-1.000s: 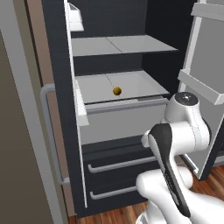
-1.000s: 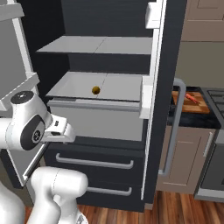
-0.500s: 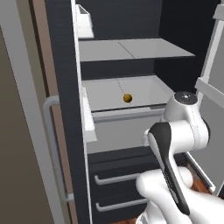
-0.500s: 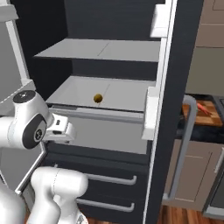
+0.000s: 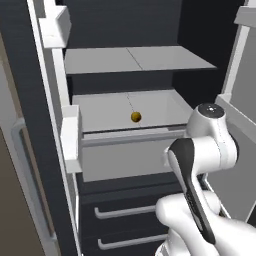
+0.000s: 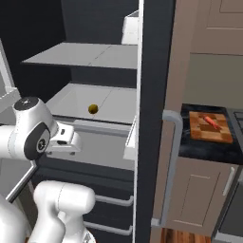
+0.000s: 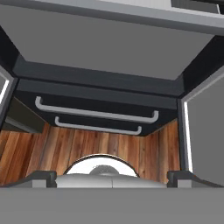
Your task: Retrieve a lemon from the fridge and place it on the cutting board with the fish.
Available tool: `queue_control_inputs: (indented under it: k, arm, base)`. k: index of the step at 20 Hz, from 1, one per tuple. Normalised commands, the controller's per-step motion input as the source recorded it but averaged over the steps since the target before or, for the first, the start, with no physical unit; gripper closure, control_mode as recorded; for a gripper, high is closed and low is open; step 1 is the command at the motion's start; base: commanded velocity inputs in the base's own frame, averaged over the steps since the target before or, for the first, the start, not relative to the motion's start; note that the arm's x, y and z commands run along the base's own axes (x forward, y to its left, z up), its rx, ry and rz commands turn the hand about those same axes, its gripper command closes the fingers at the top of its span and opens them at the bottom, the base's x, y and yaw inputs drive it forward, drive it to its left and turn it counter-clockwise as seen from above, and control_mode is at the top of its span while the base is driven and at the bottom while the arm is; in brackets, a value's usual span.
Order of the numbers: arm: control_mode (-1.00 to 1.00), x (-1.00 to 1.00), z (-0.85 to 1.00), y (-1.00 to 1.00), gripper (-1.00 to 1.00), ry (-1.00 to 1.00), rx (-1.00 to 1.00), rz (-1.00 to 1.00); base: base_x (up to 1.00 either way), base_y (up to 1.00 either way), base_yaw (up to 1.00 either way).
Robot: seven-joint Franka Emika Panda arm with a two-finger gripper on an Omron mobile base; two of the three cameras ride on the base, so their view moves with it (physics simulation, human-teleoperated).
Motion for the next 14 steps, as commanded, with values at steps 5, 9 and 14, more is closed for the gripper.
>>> queue_control_inputs:
  k: [5,9,14]
  arm:
    - [1.0,0.0,0.0,0.0,-1.0,0.0,0.0,0.0]
    - [1.0,0.0,0.0,0.0,-1.0,0.0,0.0,0.0]
    - [1.0,0.0,0.0,0.0,-1.0,0.0,0.0,0.0]
  base:
    - [0.28,0.04,0.0]
    - [0.41,0.4,-0.01]
    - [0.42,0.47,-0.05]
